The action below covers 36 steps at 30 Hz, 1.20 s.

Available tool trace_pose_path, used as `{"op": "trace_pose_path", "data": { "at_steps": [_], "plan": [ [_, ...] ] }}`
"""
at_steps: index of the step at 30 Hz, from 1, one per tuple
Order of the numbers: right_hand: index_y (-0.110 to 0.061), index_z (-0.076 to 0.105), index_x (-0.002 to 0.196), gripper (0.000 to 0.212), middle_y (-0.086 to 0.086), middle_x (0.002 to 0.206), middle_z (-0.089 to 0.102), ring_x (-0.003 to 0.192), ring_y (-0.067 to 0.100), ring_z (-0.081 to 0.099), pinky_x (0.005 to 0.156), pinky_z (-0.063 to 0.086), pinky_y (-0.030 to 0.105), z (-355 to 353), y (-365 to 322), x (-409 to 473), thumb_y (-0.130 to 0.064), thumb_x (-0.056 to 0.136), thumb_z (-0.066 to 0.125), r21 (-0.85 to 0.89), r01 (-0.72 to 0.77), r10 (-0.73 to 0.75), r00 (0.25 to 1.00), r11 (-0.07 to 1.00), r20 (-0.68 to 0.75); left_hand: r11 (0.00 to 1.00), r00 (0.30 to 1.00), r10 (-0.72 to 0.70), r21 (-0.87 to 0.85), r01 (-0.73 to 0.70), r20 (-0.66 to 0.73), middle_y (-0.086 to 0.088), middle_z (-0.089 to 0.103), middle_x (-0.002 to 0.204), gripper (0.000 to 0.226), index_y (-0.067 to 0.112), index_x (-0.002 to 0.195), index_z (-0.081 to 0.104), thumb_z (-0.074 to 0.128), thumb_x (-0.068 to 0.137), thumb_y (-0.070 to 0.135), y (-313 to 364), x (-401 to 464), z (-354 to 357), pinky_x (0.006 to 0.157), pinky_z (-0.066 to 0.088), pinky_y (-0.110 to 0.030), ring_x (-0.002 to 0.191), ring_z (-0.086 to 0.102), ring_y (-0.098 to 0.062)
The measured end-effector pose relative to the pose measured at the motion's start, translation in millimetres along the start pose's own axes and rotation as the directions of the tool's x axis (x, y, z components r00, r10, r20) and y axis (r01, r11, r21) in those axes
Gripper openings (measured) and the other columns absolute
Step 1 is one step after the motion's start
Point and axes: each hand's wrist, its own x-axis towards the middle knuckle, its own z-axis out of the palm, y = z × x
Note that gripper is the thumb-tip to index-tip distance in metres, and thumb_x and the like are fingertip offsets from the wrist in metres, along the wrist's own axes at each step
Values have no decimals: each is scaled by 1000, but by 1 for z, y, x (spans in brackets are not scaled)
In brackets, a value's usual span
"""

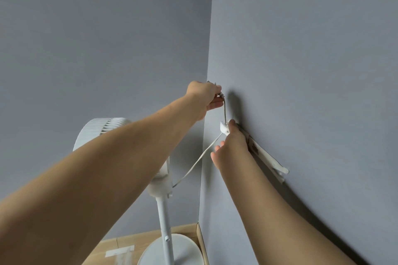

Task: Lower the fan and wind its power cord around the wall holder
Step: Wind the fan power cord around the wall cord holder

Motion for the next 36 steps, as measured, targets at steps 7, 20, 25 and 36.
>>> {"op": "trace_pose_path", "data": {
  "at_steps": [7,20,25,36],
  "plan": [
    [-16,57,102,37,-5,98,53,76,16,50,62,36,23,2,4,11,-48,84,65,-16,50,-52,987,999,-151,1000,1000,-5,-5,5,-7,-12,59,73,10,0,82,57,62,91,1,4,5,-7,62,62,-33,60,64,-22],
    [-22,59,116,46,-4,116,61,104,16,60,101,42,31,2,4,-2,-46,79,71,24,92,-87,985,995,-149,1000,998,25,16,-26,54,-12,60,73,12,2,80,55,63,90,0,16,-10,6,60,62,-31,53,63,-21],
    [-22,51,97,18,-9,80,47,72,11,47,45,36,9,2,5,0,-36,91,61,-15,169,-169,968,986,-186,999,998,25,31,-27,62,-10,61,69,13,4,80,55,64,89,0,19,-14,4,66,62,-31,44,64,-17],
    [-31,57,118,41,-13,113,53,108,11,54,96,38,28,7,1,-7,-48,82,66,-11,52,-53,991,999,-124,999,997,12,49,-15,71,-9,61,67,13,4,79,56,64,89,0,24,-22,4,77,62,-37,42,64,-16]
  ]
}}
